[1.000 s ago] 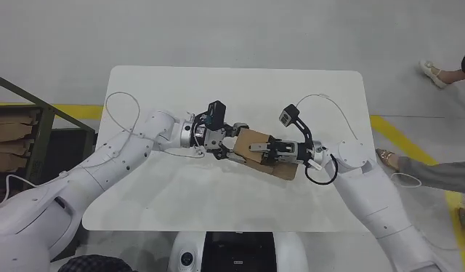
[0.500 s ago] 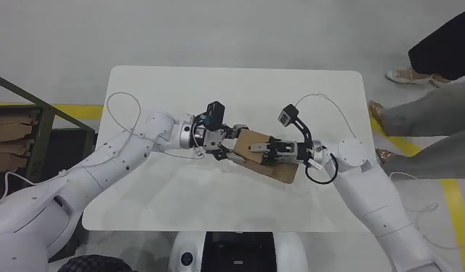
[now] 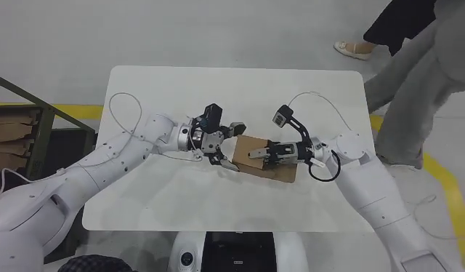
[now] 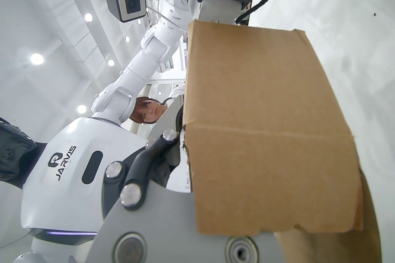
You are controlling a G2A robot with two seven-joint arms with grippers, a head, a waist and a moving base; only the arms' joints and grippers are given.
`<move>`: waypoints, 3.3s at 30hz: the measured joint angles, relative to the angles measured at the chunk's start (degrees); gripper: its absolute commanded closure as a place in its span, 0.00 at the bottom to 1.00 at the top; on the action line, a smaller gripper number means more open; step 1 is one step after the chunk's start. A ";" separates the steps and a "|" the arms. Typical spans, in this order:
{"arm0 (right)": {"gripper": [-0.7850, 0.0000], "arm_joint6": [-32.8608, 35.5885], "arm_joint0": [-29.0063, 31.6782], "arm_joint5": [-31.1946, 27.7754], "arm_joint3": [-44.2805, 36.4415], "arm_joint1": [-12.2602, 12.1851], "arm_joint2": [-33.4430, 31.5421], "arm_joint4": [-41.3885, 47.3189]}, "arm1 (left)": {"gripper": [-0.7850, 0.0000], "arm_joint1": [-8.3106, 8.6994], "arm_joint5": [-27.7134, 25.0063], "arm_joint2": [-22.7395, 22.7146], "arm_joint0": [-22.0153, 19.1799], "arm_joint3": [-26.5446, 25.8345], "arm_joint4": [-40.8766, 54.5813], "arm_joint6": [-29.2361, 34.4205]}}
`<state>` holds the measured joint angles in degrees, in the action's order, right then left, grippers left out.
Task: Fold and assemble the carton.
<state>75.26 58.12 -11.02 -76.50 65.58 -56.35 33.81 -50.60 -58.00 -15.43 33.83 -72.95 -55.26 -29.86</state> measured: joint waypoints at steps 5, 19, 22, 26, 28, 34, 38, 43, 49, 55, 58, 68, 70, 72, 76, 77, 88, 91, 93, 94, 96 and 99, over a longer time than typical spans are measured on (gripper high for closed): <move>1.00 1.24 -1.53 -0.49 1.49 0.49 1.32 0.25 | 0.04 0.30 0.00 2.21 -1.36 -0.03 0.12 -1.26; 1.00 3.05 -3.76 -1.26 4.36 1.32 2.91 1.36 | 0.24 0.52 0.00 5.71 -3.45 0.08 0.21 -3.25; 1.00 3.25 -3.94 -1.35 4.65 1.42 3.05 1.41 | 0.25 0.49 0.00 5.69 -3.40 0.12 0.29 -3.37; 1.00 3.18 -4.00 -1.51 4.88 1.51 3.10 1.49 | 0.31 0.46 0.00 5.69 -3.34 0.16 0.42 -3.45; 0.63 3.06 -3.98 -1.58 4.93 1.55 3.08 1.56 | 0.32 0.45 0.00 5.69 -3.32 0.16 0.47 -3.44; 0.14 2.74 -3.95 -1.74 5.12 1.62 2.85 1.85 | 0.34 0.44 0.00 5.69 -3.12 0.44 1.07 -3.43; 0.01 2.74 -3.83 -1.70 5.20 1.58 2.42 2.09 | 0.35 0.44 0.00 5.69 -2.97 0.79 1.62 -3.49; 0.04 2.84 -3.38 -1.73 4.90 1.34 1.42 2.24 | 0.40 0.49 0.00 5.69 -2.90 1.31 2.06 -3.91; 0.05 2.52 -2.22 -1.39 4.03 0.69 -0.70 1.83 | 0.43 0.68 0.00 5.60 -2.68 2.02 2.01 -4.96; 0.07 1.68 -0.55 -0.59 2.26 -0.34 -3.89 0.54 | 0.44 0.99 0.00 5.12 -2.30 2.73 1.45 -5.58; 0.18 1.15 0.63 -0.21 1.25 -1.02 -6.18 -0.08 | 0.45 1.22 0.00 4.71 -2.01 3.01 1.39 -6.05; 0.75 -6.10 6.38 2.63 -5.50 -3.07 -12.88 -5.78 | 0.42 1.94 0.00 2.89 -0.87 2.97 0.78 -7.26; 0.83 -7.82 7.34 3.64 -7.45 -3.29 -13.08 -8.12 | 0.41 1.96 0.00 2.60 -0.68 2.97 0.75 -7.05; 1.00 -9.55 8.34 4.82 -9.78 -3.47 -13.07 -10.37 | 0.42 1.94 0.00 2.27 -0.52 2.97 0.79 -6.65; 1.00 -12.14 9.90 5.45 -12.76 -3.68 -13.70 -11.37 | 0.43 1.88 0.00 1.48 -0.23 2.91 1.01 -6.10; 1.00 -13.14 10.31 5.48 -13.22 -3.77 -14.18 -11.71 | 0.43 1.87 0.00 1.24 -0.10 2.86 1.04 -5.98; 1.00 -19.95 10.52 7.79 -13.89 -4.03 -15.62 -14.58 | 0.43 2.09 0.00 -0.47 1.27 1.60 0.53 -5.32; 1.00 -20.65 9.01 8.75 -13.24 -3.71 -13.57 -16.19 | 0.41 2.13 0.00 -0.78 1.54 1.16 0.44 -5.01; 1.00 -20.36 8.04 8.98 -12.85 -3.49 -12.18 -16.67 | 0.41 2.14 0.00 -0.95 1.66 0.98 0.45 -4.82; 1.00 -19.99 7.68 9.04 -12.78 -3.40 -11.52 -16.85 | 0.41 2.14 0.00 -1.04 1.72 0.92 0.48 -4.73; 1.00 -19.15 7.26 9.13 -12.93 -3.26 -10.37 -16.98 | 0.42 2.14 0.00 -1.29 1.84 0.86 0.51 -4.56; 1.00 -18.38 7.18 9.83 -13.57 -3.21 -9.16 -18.21 | 0.41 2.12 0.00 -1.62 2.07 0.84 0.53 -4.29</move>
<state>56.88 65.30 -1.19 -90.07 62.36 -65.51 15.61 -48.48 -58.00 -17.05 35.90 -72.12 -54.73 -34.15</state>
